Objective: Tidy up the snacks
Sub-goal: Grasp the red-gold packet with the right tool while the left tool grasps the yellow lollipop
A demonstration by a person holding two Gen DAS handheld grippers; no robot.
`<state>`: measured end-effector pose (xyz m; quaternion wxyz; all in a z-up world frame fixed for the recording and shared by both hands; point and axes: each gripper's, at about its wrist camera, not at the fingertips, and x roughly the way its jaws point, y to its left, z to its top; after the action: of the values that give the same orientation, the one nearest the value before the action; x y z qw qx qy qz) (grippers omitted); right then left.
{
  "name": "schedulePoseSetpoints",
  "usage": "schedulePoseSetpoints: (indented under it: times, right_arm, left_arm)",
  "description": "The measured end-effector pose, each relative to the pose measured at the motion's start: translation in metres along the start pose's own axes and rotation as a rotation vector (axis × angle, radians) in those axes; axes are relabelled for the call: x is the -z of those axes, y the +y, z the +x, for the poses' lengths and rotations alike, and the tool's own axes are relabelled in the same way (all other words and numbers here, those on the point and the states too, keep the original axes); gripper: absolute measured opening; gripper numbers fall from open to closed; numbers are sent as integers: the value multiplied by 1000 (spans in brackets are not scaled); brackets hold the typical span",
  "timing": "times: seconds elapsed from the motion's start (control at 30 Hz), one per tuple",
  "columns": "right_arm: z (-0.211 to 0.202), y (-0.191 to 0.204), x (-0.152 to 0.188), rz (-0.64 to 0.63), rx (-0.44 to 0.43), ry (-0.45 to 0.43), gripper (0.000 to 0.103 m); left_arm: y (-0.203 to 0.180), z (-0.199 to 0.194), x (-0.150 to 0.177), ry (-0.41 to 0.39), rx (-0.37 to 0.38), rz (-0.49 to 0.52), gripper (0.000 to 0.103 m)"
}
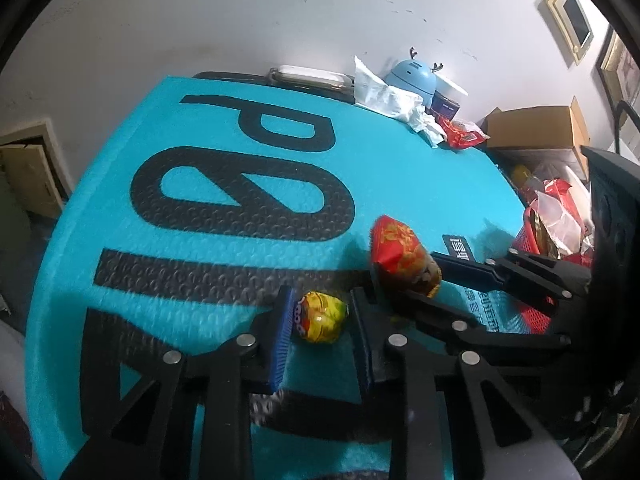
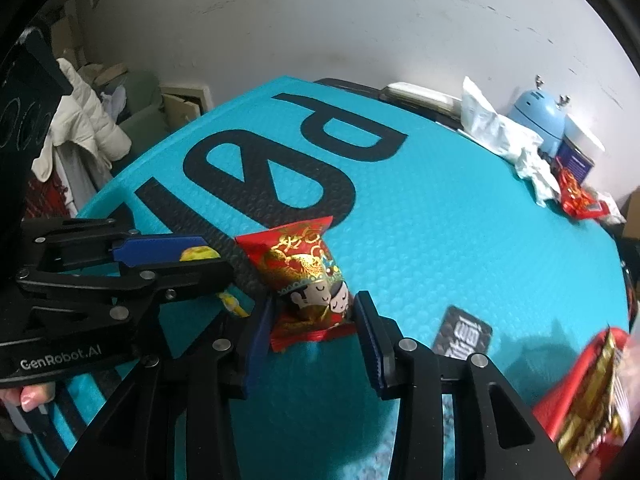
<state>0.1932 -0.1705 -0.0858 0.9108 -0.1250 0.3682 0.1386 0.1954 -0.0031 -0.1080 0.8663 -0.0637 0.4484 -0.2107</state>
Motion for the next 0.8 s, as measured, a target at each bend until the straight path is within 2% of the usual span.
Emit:
schedulePoseSetpoints:
  times: [0.53, 0.8]
  right_arm:
    - [-59, 13, 66, 41, -35, 34, 34]
    - [-83, 15, 97, 56, -35, 38, 34]
  left_arm:
    - [-42, -39, 64, 49, -59, 26, 26]
    - [-53, -55, 96, 69, -78, -13, 26]
